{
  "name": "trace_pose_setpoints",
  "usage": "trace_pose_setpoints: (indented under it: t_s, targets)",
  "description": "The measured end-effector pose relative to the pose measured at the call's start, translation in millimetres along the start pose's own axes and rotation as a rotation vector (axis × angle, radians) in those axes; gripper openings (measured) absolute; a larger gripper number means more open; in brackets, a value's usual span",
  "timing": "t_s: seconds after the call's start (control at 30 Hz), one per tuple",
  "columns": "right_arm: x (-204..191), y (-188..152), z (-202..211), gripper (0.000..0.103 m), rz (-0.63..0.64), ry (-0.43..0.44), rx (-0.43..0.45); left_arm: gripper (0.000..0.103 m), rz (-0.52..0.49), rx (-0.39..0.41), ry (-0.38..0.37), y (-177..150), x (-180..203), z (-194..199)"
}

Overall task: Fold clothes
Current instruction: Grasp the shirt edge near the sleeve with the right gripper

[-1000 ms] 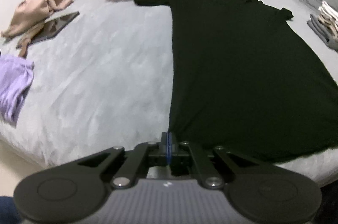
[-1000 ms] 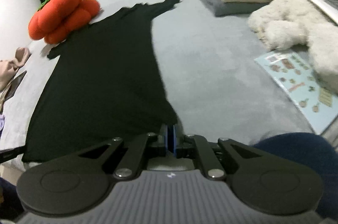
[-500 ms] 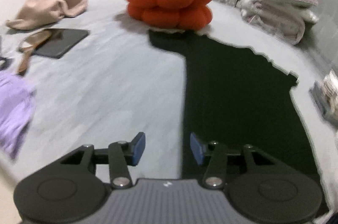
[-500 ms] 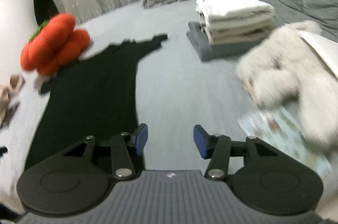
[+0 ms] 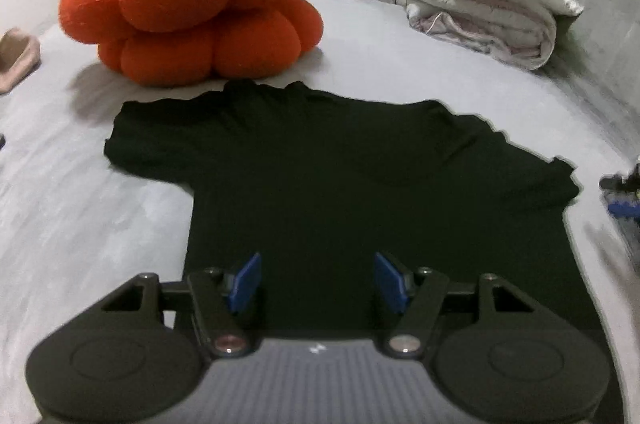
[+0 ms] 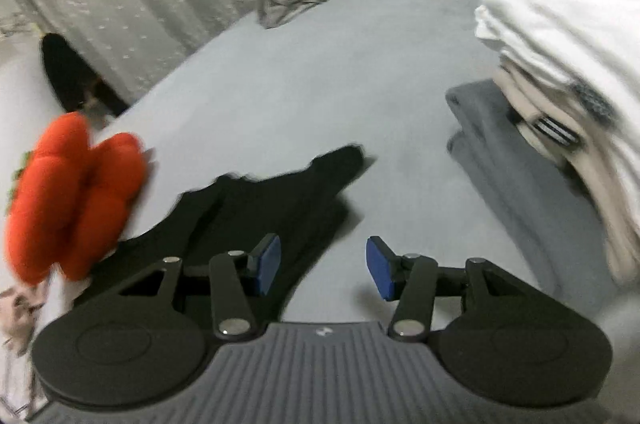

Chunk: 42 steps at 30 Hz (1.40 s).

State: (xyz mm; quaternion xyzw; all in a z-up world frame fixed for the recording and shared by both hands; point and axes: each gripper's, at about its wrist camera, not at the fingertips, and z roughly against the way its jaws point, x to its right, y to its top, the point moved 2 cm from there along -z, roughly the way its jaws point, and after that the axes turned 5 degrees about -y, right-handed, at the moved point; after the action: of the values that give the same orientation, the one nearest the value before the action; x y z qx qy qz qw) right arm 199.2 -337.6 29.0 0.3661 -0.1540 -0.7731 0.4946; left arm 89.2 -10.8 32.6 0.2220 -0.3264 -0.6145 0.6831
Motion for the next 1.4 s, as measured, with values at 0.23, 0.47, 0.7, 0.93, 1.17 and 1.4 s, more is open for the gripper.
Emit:
trace_pose_setpoints:
  t_s: [0.23, 0.47, 0.7, 0.93, 1.17, 1.4]
  targets:
    - [9, 6, -43, 0.003, 0.022, 0.02, -0.046, 0.064, -0.042, -0.004, 0.008, -6, -1, -13]
    - [4, 3, 0, 0.003, 0.158, -0.11, 0.042, 0.064, -0.052, -0.001, 0.029, -5, -3, -17]
    - [19, -14, -15, 0.004, 0.134, -0.166, -0.037, 0.064, -0.054, -0.005, 0.029, -5, -6, -19]
    - [9, 28, 11, 0.061, 0.157, -0.169, 0.012, 0.064, -0.066, -0.007, 0.036, -5, -6, -19]
    - [16, 60, -55, 0.062, -0.058, -0.127, -0.144, 0.065, -0.084, -0.006, 0.035, -6, -5, -20]
    - [-18, 63, -64, 0.005, 0.279, -0.228, -0.043, 0.065, -0.091, -0.001, 0.031, -5, -7, -19]
